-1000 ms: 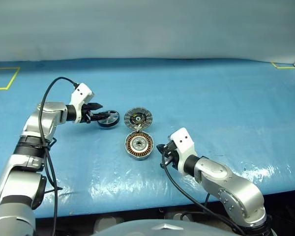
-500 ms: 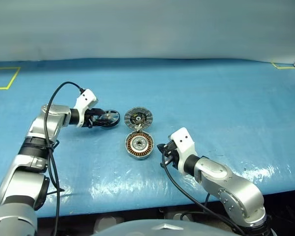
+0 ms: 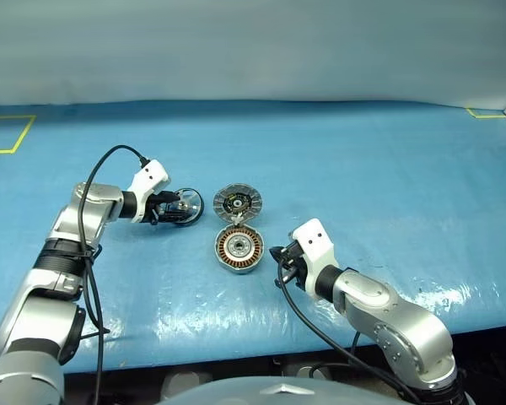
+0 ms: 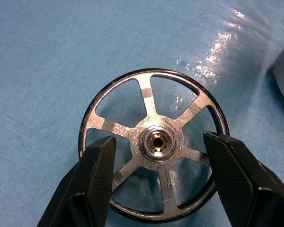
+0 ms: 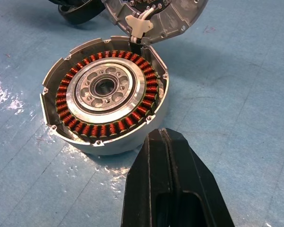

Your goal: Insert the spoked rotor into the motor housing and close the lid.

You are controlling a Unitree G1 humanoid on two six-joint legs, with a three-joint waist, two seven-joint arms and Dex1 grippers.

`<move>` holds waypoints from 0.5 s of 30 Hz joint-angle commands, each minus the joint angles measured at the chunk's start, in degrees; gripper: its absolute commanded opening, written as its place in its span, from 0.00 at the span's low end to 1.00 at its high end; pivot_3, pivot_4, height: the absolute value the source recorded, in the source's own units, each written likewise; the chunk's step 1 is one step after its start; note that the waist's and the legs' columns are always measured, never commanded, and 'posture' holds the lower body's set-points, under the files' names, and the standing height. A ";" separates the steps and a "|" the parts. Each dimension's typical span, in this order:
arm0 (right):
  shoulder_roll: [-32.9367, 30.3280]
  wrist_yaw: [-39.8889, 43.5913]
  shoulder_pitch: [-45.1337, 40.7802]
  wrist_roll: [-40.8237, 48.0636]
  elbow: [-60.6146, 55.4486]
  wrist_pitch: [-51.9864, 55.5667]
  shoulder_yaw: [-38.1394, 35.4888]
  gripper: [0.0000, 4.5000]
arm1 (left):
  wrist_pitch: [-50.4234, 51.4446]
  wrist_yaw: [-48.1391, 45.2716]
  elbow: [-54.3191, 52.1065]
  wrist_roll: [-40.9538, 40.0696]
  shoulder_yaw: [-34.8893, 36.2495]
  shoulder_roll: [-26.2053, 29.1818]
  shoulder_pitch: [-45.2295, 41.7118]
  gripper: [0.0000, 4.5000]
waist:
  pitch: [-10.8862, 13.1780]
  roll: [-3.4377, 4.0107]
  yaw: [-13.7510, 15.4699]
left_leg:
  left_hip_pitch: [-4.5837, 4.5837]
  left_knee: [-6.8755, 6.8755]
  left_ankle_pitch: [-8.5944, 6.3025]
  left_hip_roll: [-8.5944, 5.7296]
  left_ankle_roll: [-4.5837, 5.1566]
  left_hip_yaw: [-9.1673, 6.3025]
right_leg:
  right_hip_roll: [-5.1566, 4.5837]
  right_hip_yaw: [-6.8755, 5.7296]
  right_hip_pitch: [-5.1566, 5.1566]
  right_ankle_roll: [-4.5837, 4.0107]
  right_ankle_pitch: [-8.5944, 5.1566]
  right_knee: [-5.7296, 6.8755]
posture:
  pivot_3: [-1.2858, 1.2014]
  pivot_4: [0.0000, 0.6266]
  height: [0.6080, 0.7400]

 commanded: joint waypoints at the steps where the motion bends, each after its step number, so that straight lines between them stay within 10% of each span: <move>1: 0.00 0.34 -0.59 0.20 -1.28 -0.84 -0.54 0.00 | -0.53 0.20 -1.13 0.14 1.00 0.17 0.34 0.71 | 0.00 0.00 -0.01 | 0.00 0.00 0.00 0.00 0.00 0.00 | 0.00 0.00 0.00 0.00 0.00 0.00 | 0.52 0.24 1.00; 15: -0.20 0.51 -0.76 0.26 -1.14 -0.56 -0.32 0.00 | -0.98 1.16 -2.89 0.42 1.04 0.56 1.69 0.71 | -0.01 0.00 -0.01 | 0.11 0.03 0.00 0.00 0.00 0.06 | 0.00 0.08 0.07 0.02 0.01 0.06 | 0.52 0.24 1.00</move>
